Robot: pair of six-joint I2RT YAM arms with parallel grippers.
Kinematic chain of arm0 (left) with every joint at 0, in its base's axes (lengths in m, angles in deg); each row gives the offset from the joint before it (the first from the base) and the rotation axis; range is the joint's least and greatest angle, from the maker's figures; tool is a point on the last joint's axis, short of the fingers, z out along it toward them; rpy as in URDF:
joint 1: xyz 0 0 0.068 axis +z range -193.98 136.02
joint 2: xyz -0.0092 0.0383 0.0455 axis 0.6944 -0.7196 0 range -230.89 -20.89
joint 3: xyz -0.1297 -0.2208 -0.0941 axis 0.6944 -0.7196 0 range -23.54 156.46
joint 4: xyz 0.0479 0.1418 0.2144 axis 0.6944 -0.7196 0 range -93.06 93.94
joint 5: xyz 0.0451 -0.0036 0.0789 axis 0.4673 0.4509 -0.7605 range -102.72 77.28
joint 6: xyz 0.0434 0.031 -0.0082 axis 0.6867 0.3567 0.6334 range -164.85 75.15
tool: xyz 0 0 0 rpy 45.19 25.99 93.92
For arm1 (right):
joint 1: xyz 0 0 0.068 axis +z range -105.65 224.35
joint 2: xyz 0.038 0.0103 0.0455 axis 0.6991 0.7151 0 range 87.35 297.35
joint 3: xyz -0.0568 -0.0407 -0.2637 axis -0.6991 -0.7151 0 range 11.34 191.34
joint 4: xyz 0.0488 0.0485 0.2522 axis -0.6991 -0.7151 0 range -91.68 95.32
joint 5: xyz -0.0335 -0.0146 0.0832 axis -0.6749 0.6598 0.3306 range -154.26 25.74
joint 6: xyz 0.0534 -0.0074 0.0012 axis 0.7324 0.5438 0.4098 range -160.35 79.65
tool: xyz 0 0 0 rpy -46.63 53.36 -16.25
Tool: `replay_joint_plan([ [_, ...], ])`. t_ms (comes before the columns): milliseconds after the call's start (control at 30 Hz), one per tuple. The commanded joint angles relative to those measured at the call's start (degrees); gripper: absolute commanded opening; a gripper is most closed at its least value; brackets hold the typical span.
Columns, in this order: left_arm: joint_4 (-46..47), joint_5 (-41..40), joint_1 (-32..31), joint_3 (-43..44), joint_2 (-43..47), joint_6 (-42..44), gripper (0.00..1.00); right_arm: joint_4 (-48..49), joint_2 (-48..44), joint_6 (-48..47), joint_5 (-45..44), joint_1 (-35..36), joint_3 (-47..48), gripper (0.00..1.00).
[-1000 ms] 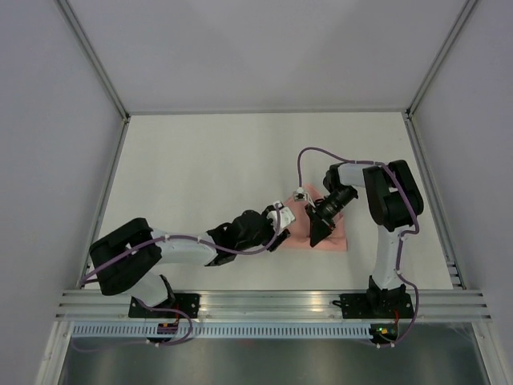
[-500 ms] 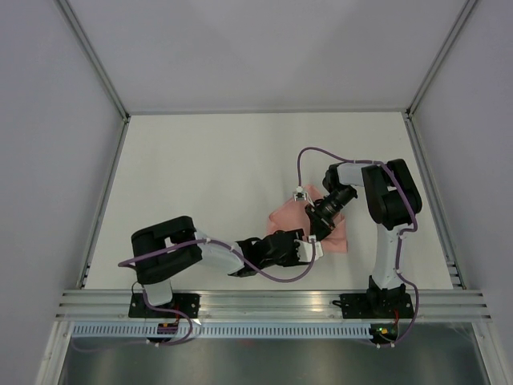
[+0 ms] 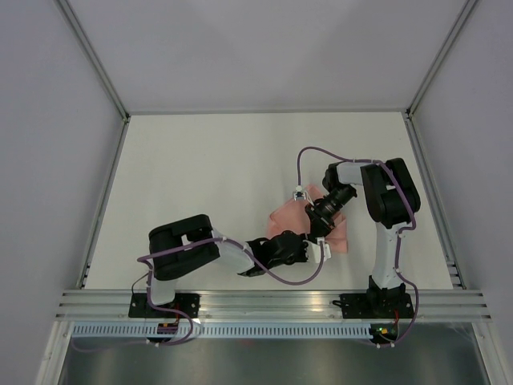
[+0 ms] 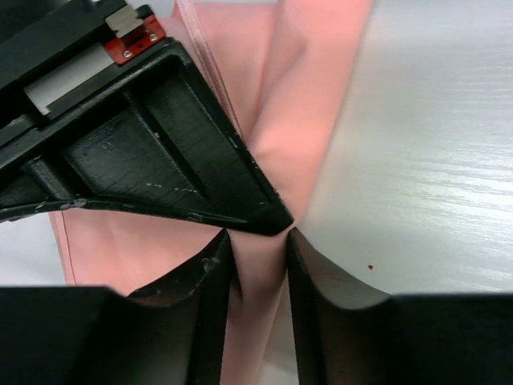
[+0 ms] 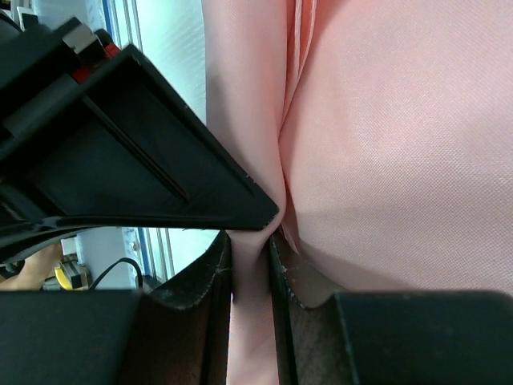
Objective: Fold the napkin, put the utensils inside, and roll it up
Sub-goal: Roll the napkin at the center of the board.
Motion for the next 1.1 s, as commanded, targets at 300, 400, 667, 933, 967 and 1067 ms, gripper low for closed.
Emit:
replay_joint_plan([
  [300, -14.0, 14.0, 3.1, 3.2, -2.6, -5.4, 0.06, 10.7, -0.1, -0.6, -7.1, 0.0, 0.1, 0.22],
  [400, -17.5, 18.7, 5.0, 4.2, -2.7, -7.0, 0.02, 13.0, -3.5, 2.5, -8.9, 0.0, -1.1, 0.39],
  [667, -23.2, 27.1, 8.9, 6.8, -2.7, -11.6, 0.02, 16.9, -13.7, 8.8, -13.1, -1.3, -3.8, 0.57],
  [933, -29.4, 38.7, 15.9, 11.1, -5.4, -16.9, 0.02, 18.4, -22.5, 11.6, -11.9, -7.9, -2.3, 0.59],
  [967, -30.4, 40.1, 16.6, 12.5, -6.1, -17.8, 0.02, 19.9, -23.6, 11.8, -11.6, -8.6, -2.6, 0.59],
  [1067, -35.1, 44.7, 18.9, 15.8, -9.4, -19.3, 0.02, 24.2, -30.4, 13.0, -11.6, -10.1, -7.3, 0.59],
])
